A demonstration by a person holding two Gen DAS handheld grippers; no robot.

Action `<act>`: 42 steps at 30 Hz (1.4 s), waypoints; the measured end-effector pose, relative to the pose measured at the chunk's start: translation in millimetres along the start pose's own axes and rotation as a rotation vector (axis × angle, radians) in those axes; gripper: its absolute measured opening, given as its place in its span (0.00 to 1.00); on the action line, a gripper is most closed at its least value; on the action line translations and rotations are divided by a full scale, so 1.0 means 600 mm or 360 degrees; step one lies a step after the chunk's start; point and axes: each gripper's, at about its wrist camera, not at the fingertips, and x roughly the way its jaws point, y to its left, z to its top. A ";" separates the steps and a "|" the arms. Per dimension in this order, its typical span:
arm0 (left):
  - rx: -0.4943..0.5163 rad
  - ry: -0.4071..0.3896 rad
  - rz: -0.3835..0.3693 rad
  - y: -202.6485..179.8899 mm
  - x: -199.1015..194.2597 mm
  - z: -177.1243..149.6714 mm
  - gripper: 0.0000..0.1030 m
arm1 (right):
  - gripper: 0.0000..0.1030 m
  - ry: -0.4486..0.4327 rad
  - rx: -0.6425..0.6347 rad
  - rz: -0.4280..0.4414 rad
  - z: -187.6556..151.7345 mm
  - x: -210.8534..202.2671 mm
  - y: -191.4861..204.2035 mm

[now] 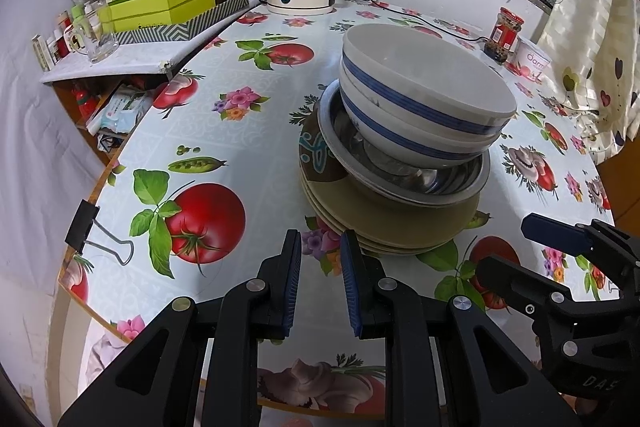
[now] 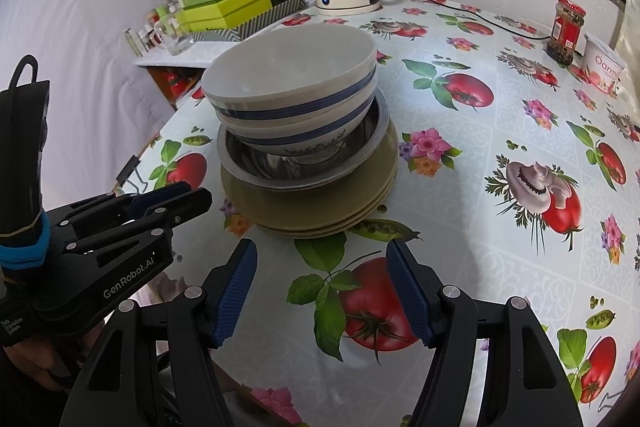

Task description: Organize plates and bowls

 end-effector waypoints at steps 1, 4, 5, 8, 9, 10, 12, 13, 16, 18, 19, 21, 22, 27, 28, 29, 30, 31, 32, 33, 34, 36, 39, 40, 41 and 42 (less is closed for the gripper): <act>0.0001 0.0000 0.0000 0.000 0.000 0.000 0.20 | 0.66 -0.0001 -0.0001 0.0000 0.000 0.000 0.000; 0.0004 -0.0001 0.0000 0.000 -0.001 0.001 0.20 | 0.66 0.0000 -0.0004 -0.0002 0.000 0.000 0.000; 0.0006 -0.0002 -0.0001 0.000 -0.001 0.001 0.20 | 0.66 0.0000 -0.0003 -0.0002 0.000 0.000 0.000; 0.0006 -0.0003 -0.0009 0.000 -0.002 0.003 0.20 | 0.68 -0.0001 -0.0003 -0.0001 0.001 0.000 0.001; 0.0004 -0.0001 -0.0013 -0.001 -0.002 0.003 0.20 | 0.68 -0.0003 -0.0003 -0.0002 0.000 0.000 0.000; 0.0004 0.0005 -0.0016 -0.001 -0.001 0.004 0.20 | 0.68 -0.0004 -0.0004 -0.0002 0.000 0.000 0.001; 0.0001 0.0011 -0.0017 0.000 0.001 0.004 0.20 | 0.69 -0.0004 -0.0005 -0.0003 -0.001 0.000 0.001; 0.0000 0.0012 -0.0017 0.000 0.001 0.004 0.20 | 0.69 -0.0003 -0.0006 -0.0003 -0.001 0.000 0.002; 0.0005 0.0012 -0.0010 0.000 0.001 0.004 0.20 | 0.69 -0.0003 -0.0007 -0.0004 -0.001 -0.001 0.002; 0.0009 0.0009 -0.0008 -0.001 0.001 0.004 0.20 | 0.69 -0.0003 -0.0007 -0.0005 -0.001 0.000 0.002; 0.0011 0.0006 -0.0009 -0.001 0.000 0.005 0.20 | 0.69 -0.0003 -0.0007 -0.0004 -0.001 -0.001 0.002; 0.0012 0.0003 -0.0008 -0.001 -0.001 0.005 0.20 | 0.69 -0.0004 -0.0008 -0.0005 -0.001 0.000 0.003; 0.0012 0.0002 -0.0008 -0.001 0.000 0.005 0.20 | 0.69 -0.0004 -0.0008 -0.0006 -0.001 0.000 0.003; 0.0012 -0.0002 -0.0012 0.000 -0.001 0.005 0.20 | 0.69 -0.0004 -0.0009 -0.0006 0.000 0.000 0.003; 0.0012 -0.0002 -0.0015 0.000 -0.002 0.005 0.20 | 0.69 -0.0005 -0.0011 -0.0009 0.000 -0.002 0.004; 0.0014 -0.0003 -0.0015 -0.001 -0.002 0.005 0.20 | 0.69 -0.0005 -0.0013 -0.0011 -0.001 -0.002 0.004; 0.0017 -0.0003 -0.0014 -0.001 -0.002 0.006 0.20 | 0.69 -0.0006 -0.0015 -0.0012 -0.002 -0.003 0.004; 0.0020 -0.0002 -0.0012 -0.002 -0.002 0.005 0.20 | 0.69 -0.0006 -0.0015 -0.0012 -0.002 -0.003 0.004; 0.0022 -0.0003 -0.0012 -0.002 -0.003 0.005 0.20 | 0.70 -0.0005 -0.0015 -0.0012 -0.002 -0.003 0.004; 0.0022 -0.0004 -0.0014 -0.003 -0.003 0.004 0.20 | 0.70 -0.0005 -0.0015 -0.0012 -0.002 -0.003 0.004; 0.0023 -0.0006 -0.0013 -0.003 -0.003 0.004 0.20 | 0.70 -0.0004 -0.0014 -0.0012 -0.002 -0.003 0.004; 0.0027 -0.0007 -0.0012 -0.004 -0.003 0.003 0.20 | 0.70 -0.0005 -0.0014 -0.0014 -0.002 -0.002 0.005; 0.0032 -0.0009 -0.0013 -0.006 -0.004 0.003 0.20 | 0.70 -0.0005 -0.0015 -0.0014 -0.002 -0.002 0.005; 0.0033 -0.0008 -0.0014 -0.006 -0.003 0.003 0.20 | 0.70 -0.0005 -0.0015 -0.0014 -0.002 -0.002 0.005; 0.0033 -0.0009 -0.0015 -0.006 -0.003 0.002 0.20 | 0.70 -0.0005 -0.0016 -0.0013 -0.001 -0.002 0.006; 0.0034 -0.0009 -0.0015 -0.006 -0.003 0.002 0.20 | 0.70 -0.0004 -0.0015 -0.0014 -0.002 -0.002 0.006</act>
